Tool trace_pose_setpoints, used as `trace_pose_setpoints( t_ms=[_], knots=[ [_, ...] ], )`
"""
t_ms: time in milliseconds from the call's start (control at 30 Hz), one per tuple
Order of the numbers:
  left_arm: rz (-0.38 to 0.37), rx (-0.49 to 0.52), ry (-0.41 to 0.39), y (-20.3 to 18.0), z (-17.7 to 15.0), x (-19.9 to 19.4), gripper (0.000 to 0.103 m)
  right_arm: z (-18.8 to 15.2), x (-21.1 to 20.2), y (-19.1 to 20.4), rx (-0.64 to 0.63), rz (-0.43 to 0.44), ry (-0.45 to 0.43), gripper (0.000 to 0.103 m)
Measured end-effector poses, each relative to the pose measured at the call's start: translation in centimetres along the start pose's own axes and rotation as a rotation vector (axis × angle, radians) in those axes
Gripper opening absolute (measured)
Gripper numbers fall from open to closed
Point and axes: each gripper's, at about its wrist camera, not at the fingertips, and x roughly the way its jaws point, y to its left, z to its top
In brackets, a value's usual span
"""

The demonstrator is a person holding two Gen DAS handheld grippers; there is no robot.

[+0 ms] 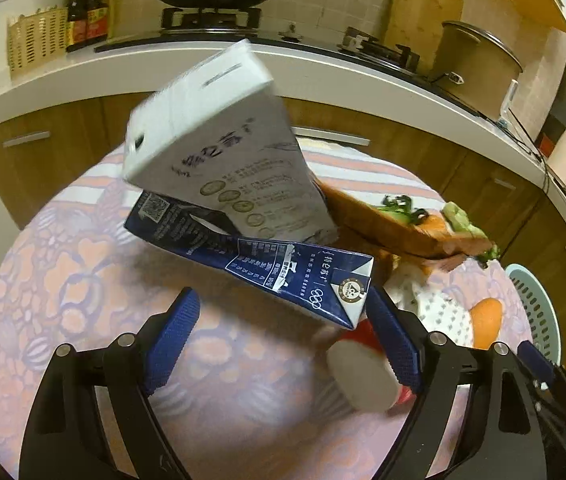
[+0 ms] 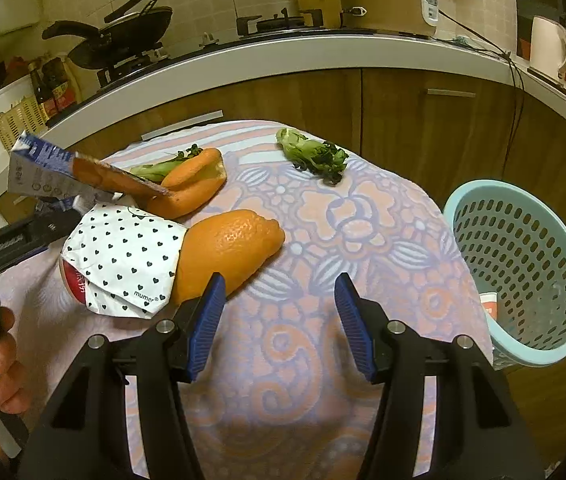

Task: Collect trash
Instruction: 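Grasp the white milk carton with the left tool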

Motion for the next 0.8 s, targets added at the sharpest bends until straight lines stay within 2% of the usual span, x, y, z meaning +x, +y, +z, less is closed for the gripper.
trace_pose_setpoints(
  t_ms=[100, 267, 400, 567, 733, 800],
  knots=[
    [0.031, -0.014, -0.006, 1.8, -0.6, -1.2, 0.082, 0.0, 0.0, 0.0, -0.001, 0.005, -0.001, 0.053],
    [0.042, -0.062, -0.010, 5.2, -1.7, -3.2, 0.081, -0.1, -0.1, 0.2, -0.010, 0.002, -0.006, 0.053],
    [0.008, -0.102, -0.005, 7.4, -2.6, -4.5, 0.082, -0.1, -0.1, 0.4, -0.019, -0.004, -0.005, 0.053],
    [-0.048, -0.156, -0.002, 8.1, -2.6, -4.4, 0.082, -0.2, 0.0, 0.6, -0.031, -0.017, -0.002, 0.053],
    [-0.043, -0.068, -0.043, 6.8, -2.0, -5.0, 0.083, -0.2, 0.1, 0.5, -0.031, -0.019, 0.006, 0.053],
    [-0.063, -0.041, -0.075, 6.7, -0.9, -4.9, 0.089, -0.2, 0.1, 0.6, -0.035, -0.021, 0.009, 0.053]
  ],
)
